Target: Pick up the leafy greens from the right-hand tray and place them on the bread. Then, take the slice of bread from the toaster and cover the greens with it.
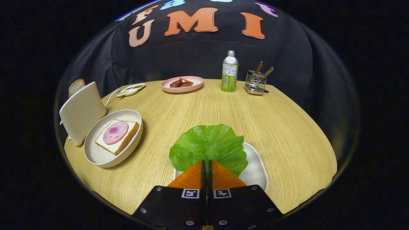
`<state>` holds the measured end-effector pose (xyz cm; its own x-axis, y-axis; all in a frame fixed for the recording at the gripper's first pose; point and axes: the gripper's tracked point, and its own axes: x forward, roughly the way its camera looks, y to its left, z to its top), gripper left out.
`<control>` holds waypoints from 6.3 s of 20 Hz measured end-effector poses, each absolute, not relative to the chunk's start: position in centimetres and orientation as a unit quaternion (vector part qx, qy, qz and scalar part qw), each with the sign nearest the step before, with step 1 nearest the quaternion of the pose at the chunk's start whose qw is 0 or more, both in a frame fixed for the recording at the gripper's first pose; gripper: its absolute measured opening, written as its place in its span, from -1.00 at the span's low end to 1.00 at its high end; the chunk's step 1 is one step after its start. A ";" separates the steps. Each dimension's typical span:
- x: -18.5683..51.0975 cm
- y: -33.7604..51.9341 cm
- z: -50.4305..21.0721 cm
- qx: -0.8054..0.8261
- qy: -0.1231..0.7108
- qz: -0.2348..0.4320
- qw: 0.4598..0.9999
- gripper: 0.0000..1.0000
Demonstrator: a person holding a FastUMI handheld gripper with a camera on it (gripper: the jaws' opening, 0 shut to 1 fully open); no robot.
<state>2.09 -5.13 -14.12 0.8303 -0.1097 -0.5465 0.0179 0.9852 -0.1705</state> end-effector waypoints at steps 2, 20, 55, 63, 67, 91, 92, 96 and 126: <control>2.1 -5.1 -14.0 -0.072 0.288 -0.034 0.954 -0.99; 2.7 -2.0 -7.4 -0.062 0.220 -0.020 0.973 -0.99; 5.9 19.5 -11.9 -0.104 0.223 0.134 0.960 -0.99; 5.3 19.5 -12.7 -0.096 0.241 0.126 0.957 -0.77; 5.4 18.5 -12.3 -0.108 0.230 0.110 0.961 -0.64; 5.6 24.2 -2.7 -0.101 0.150 0.115 0.977 0.96; 5.6 24.8 -2.1 -0.096 0.147 0.114 0.978 0.96; 5.8 27.6 -0.5 -0.095 0.138 0.109 0.980 0.96; 7.7 43.4 0.0 -0.129 0.119 0.108 0.979 0.96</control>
